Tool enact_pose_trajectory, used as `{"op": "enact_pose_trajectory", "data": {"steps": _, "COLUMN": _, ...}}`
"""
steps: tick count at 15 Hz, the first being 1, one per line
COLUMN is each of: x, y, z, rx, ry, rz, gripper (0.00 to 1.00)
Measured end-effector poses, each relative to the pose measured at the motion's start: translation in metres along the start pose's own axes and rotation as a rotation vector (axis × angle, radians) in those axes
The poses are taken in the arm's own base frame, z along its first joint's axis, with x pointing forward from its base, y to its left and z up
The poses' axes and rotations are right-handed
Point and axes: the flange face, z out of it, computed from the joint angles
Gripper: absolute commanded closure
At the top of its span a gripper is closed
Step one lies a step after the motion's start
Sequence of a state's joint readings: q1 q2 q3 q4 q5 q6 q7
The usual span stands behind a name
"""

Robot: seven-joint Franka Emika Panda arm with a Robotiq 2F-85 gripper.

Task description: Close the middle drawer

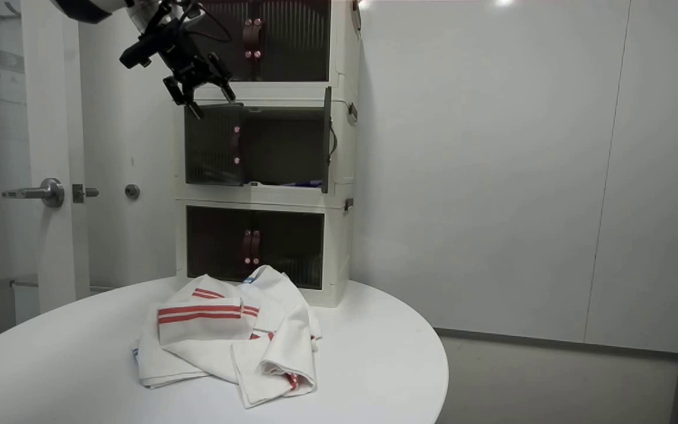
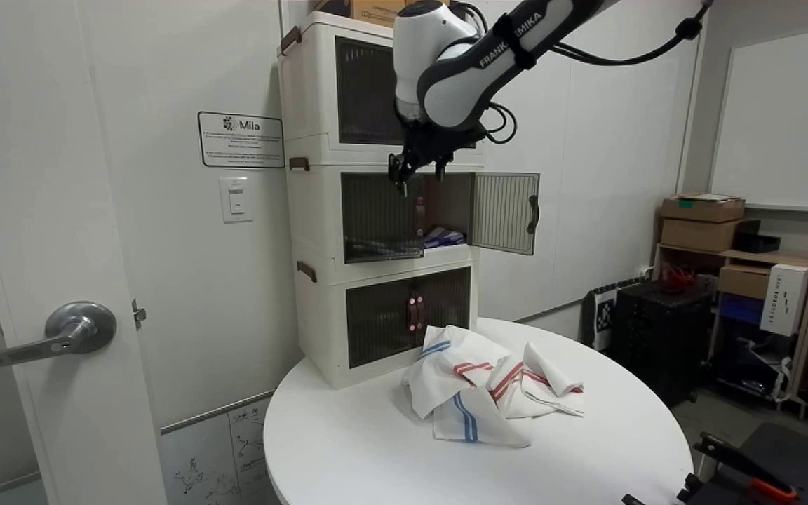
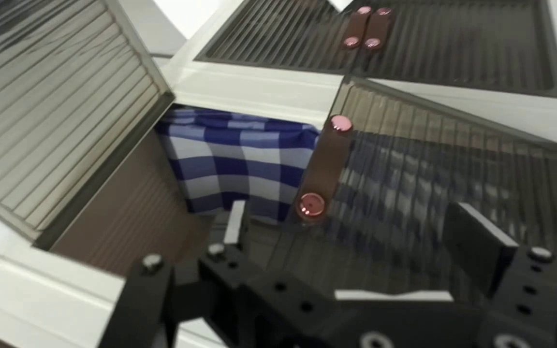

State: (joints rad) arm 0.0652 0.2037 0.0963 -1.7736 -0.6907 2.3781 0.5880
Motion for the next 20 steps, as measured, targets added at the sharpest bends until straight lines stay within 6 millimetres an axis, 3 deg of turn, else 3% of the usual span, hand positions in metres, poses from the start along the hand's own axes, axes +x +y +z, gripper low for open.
{"op": "enact_pose_trajectory", "data": {"steps": 8, "x": -0.007, "y": -0.012, "z": 0.036, "rx": 0.393, "ry": -0.223, "rz": 0.043, "gripper": 0.00}}
{"op": "enact_pose_trajectory", "data": {"steps": 14, "x": 0.013, "y": 0.000, "z": 0.059, "rx": 0.400, "ry": -0.182, "rz": 0.131, "gripper": 0.00}}
{"op": "enact_pose_trajectory", "data": {"steps": 20, "x": 0.032, "y": -0.005, "z": 0.059, "rx": 0.375, "ry": -0.056, "rz": 0.181, "gripper": 0.00}}
